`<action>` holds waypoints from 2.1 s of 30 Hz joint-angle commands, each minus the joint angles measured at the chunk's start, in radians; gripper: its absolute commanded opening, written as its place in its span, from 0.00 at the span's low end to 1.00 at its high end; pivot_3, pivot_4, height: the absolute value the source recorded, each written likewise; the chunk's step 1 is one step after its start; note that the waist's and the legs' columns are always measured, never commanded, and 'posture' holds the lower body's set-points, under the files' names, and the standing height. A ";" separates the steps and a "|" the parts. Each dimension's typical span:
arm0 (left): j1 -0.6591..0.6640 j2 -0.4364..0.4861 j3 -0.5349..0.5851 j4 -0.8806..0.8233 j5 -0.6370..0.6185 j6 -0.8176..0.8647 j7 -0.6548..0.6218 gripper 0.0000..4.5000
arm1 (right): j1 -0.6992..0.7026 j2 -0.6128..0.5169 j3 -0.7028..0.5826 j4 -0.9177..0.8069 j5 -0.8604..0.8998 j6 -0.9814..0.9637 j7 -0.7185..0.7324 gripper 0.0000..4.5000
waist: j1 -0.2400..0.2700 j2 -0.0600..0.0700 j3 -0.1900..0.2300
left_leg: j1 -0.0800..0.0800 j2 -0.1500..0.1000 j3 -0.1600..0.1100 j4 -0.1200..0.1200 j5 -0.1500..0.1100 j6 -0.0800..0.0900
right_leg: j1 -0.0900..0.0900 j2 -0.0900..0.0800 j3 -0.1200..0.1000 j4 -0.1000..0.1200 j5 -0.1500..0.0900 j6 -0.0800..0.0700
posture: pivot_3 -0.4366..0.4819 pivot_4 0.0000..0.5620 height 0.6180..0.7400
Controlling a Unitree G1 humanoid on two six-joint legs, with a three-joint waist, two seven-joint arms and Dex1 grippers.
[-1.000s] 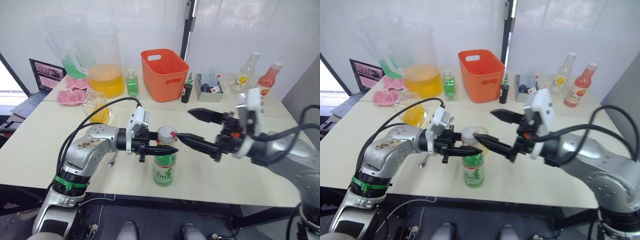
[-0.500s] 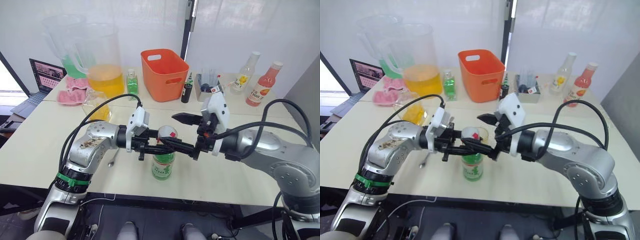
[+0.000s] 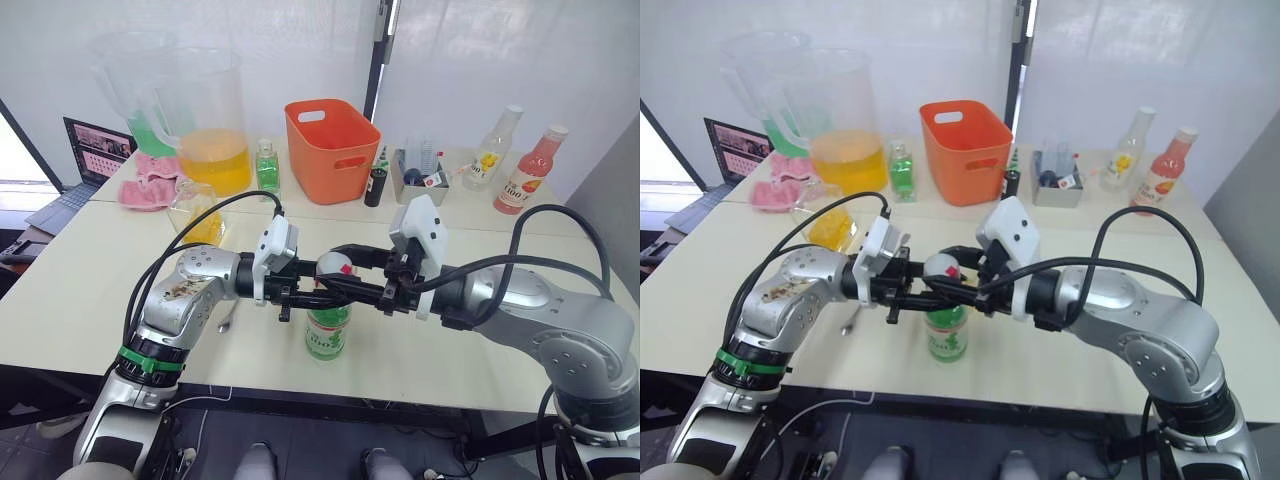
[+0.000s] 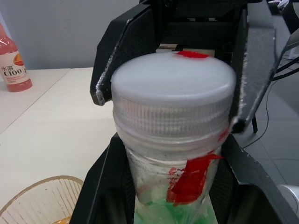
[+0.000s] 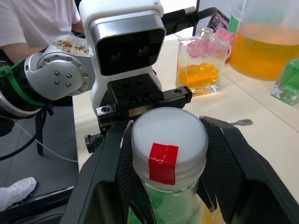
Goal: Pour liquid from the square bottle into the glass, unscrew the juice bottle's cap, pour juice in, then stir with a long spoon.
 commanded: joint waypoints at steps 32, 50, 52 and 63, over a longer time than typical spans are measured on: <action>0.108 0.104 -0.015 -0.237 -0.018 0.044 0.051 0.31 | -0.441 -0.008 0.166 0.735 -0.386 -0.505 1.156 1.00 | -0.029 0.001 0.000 | 0.004 0.001 0.000 -0.003 0.000 0.000 | -0.001 0.002 0.000 0.006 -0.003 0.001 | 0.48 0.27 1.00; 0.100 0.008 -0.026 -0.093 -0.008 0.018 0.039 0.31 | 0.026 0.087 -0.138 0.005 -0.090 -0.008 0.212 1.00 | 0.000 0.001 0.000 | 0.004 0.001 -0.001 0.000 -0.001 -0.001 | 0.002 0.002 0.000 0.004 -0.004 -0.001 | 0.48 0.27 1.00; 0.090 0.004 -0.026 -0.071 -0.002 0.011 0.033 0.31 | 0.032 0.095 -0.119 -0.018 -0.101 -0.001 0.169 1.00 | 0.001 0.001 -0.001 | 0.004 0.001 -0.001 0.000 -0.001 -0.001 | 0.002 0.002 0.000 0.003 -0.004 -0.001 | 0.48 0.27 1.00; 0.071 -0.007 -0.024 -0.048 0.009 -0.003 0.030 0.31 | 0.044 0.079 -0.041 -0.012 -0.149 -0.028 0.163 0.44 | 0.002 0.001 -0.001 | 0.004 0.001 -0.001 0.000 -0.001 -0.001 | 0.003 0.002 0.000 0.002 -0.004 -0.001 | 0.48 0.27 1.00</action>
